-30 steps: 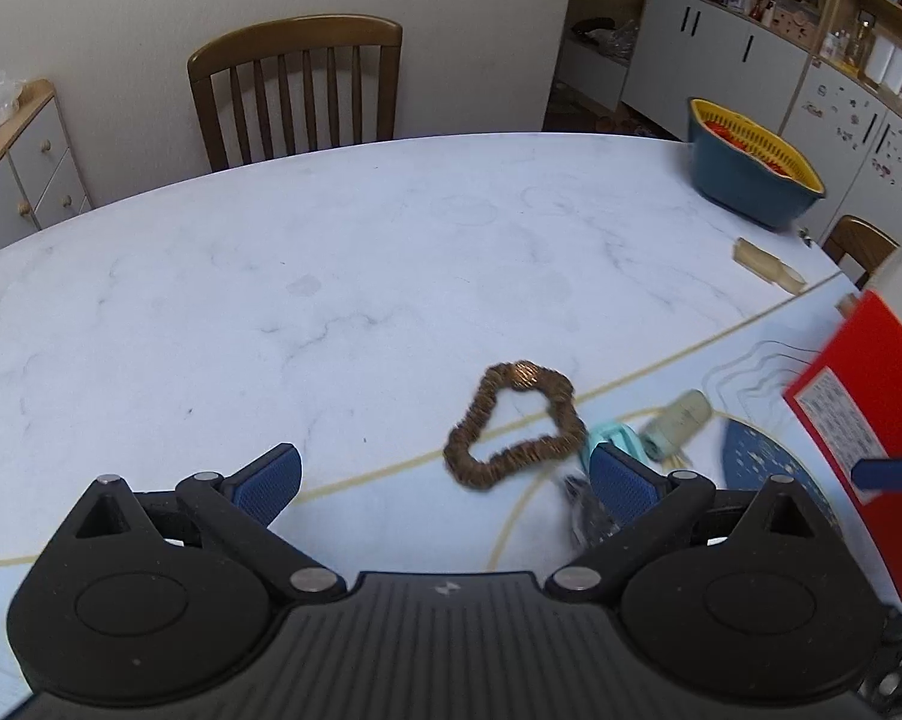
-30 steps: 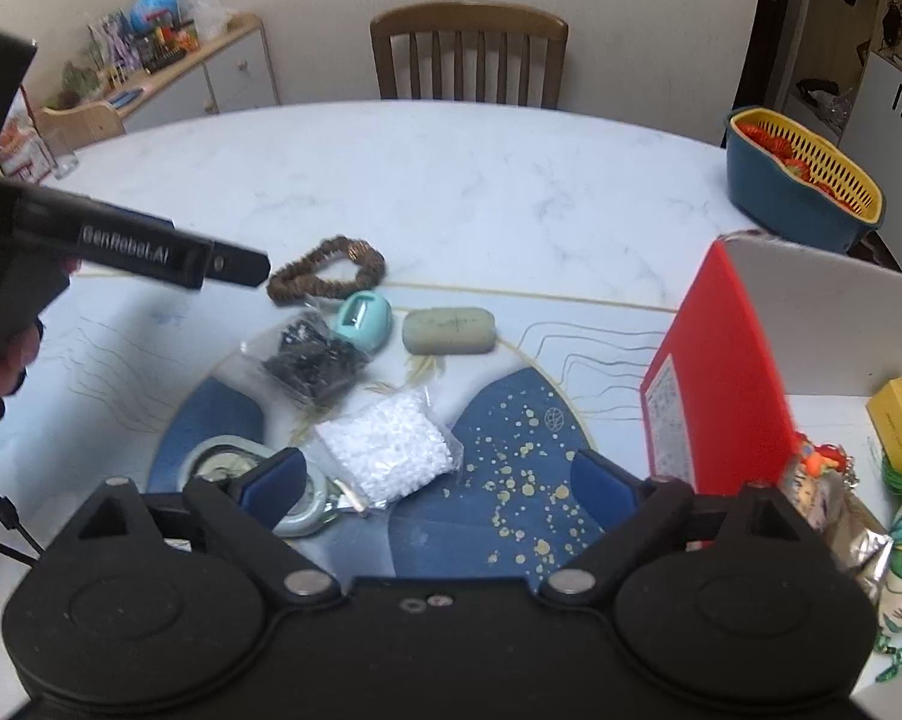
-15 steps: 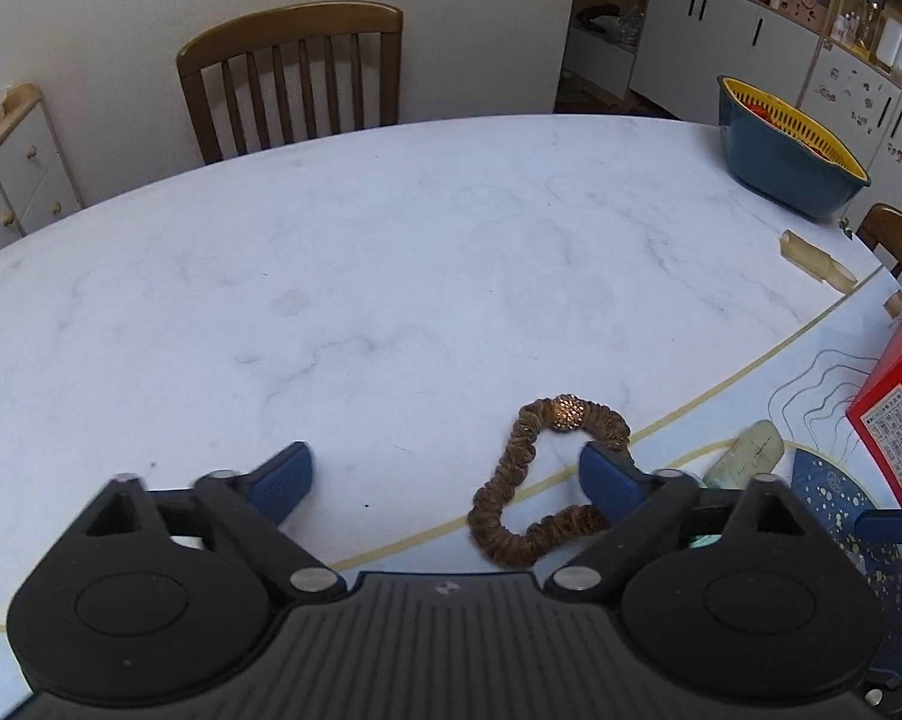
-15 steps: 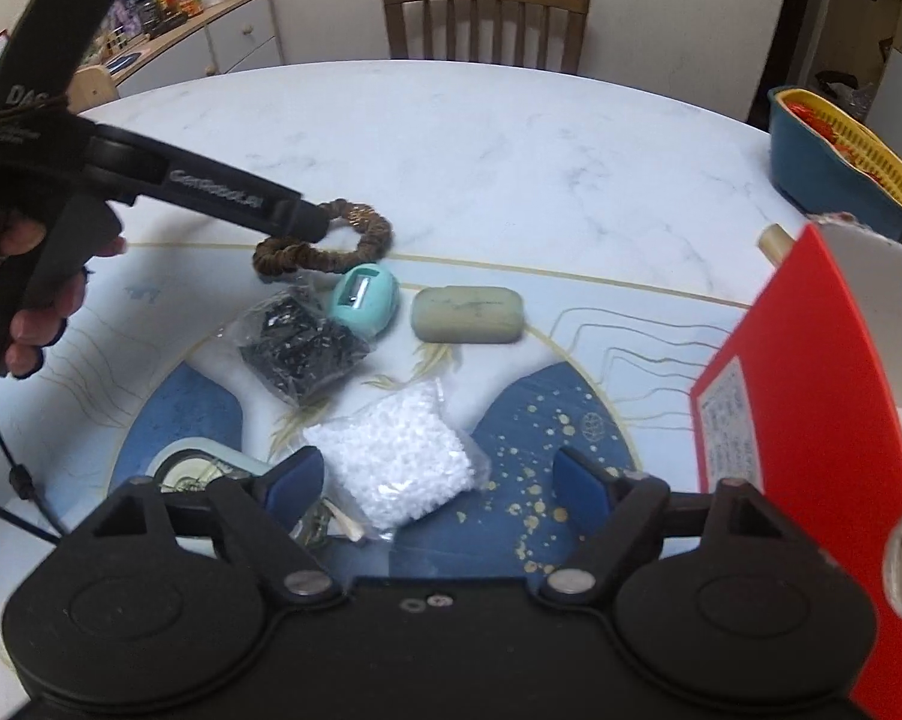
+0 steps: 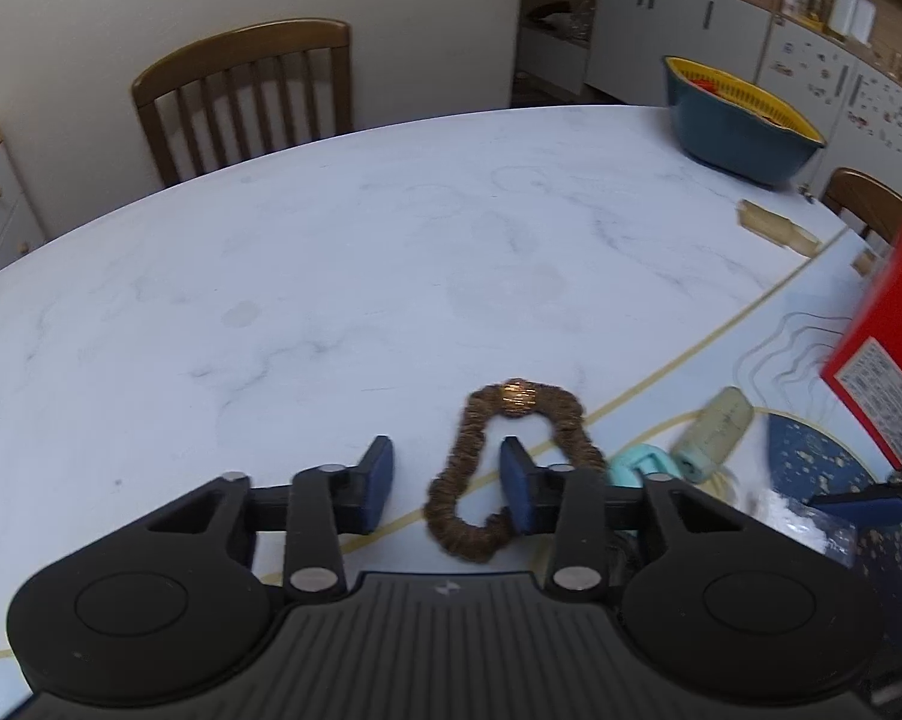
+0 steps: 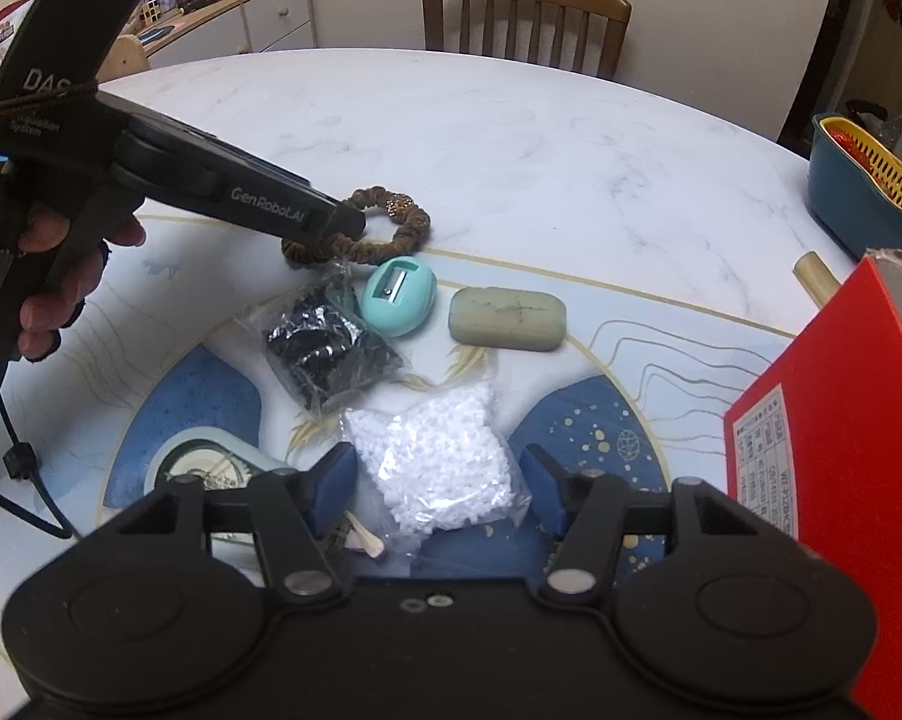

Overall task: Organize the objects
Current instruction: 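Grasp the brown scrunchie with the left gripper while the right grasps the white bead bag, then carry the scrunchie and white bead bag into the shoebox and release both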

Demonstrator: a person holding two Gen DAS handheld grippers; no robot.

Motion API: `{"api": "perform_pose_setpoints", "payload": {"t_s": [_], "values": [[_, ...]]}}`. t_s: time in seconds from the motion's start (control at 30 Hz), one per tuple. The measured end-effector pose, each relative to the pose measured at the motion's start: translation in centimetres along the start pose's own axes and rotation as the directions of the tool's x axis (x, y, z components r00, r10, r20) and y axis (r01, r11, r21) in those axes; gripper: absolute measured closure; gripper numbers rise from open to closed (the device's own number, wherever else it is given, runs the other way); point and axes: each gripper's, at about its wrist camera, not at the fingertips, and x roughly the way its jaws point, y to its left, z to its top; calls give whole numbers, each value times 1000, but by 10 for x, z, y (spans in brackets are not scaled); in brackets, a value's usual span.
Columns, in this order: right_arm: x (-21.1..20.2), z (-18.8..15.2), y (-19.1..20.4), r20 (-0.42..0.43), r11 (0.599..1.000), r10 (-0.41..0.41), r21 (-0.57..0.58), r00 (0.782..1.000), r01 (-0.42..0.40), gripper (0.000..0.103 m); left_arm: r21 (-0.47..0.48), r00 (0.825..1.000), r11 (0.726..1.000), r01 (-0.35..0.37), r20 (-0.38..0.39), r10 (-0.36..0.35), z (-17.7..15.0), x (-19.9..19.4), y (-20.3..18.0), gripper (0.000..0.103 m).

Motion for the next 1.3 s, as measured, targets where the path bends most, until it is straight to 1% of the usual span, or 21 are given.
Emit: {"api": "perform_pose_setpoints", "payload": {"t_s": [0.03,0.07,0.1,0.13,0.2,0.23,0.33,0.4,0.5,0.63,0.73,0.83,1.03,1.3], "values": [[0,0,-1,2,1000,-1,0,1000,1,50,10,1000,1000,1,0,-1,0,1,-2,73],[0,0,-1,2,1000,-2,3,1000,2,53,20,1000,1000,-3,-1,3,0,1,-4,79],[0,1,-2,2,1000,-1,7,1000,1,54,26,1000,1000,-7,-1,7,0,1,-5,84],[0,1,-3,3,1000,-2,12,1000,2,56,27,1000,1000,-5,-3,6,1,1,-6,91],[-2,1,-4,11,1000,-8,20,1000,8,59,17,1000,1000,11,-10,-11,1,1,-6,94],[-4,0,-6,15,1000,-10,24,1000,10,63,15,1000,1000,14,-12,-14,1,0,-7,95],[-10,-1,-8,27,999,-24,34,999,23,65,16,1000,1000,-3,1,3,0,-5,-9,95],[-14,-3,-11,32,999,-28,46,999,26,68,-5,1000,1000,-2,11,2,0,-10,-7,96],[-26,-6,-14,45,996,-24,84,999,21,69,-12,999,1000,2,33,-2,1,-22,-9,96],[-48,-10,-16,71,994,-19,108,997,12,69,-20,998,1000,13,61,-12,2,-40,-11,97],[-69,-14,-17,90,993,-1,117,996,-10,69,-33,997,999,21,81,-18,5,-57,-12,97],[-92,-18,-19,110,993,13,113,994,-26,69,-44,995,998,45,96,-40,9,-78,-15,97],[-140,-23,-29,143,991,42,116,989,-59,69,-10,991,998,65,121,-64,14,-123,-33,97],[-183,-38,-57,170,987,55,137,984,-79,69,10,984,994,110,143,-110,16,-171,-68,97]]}}
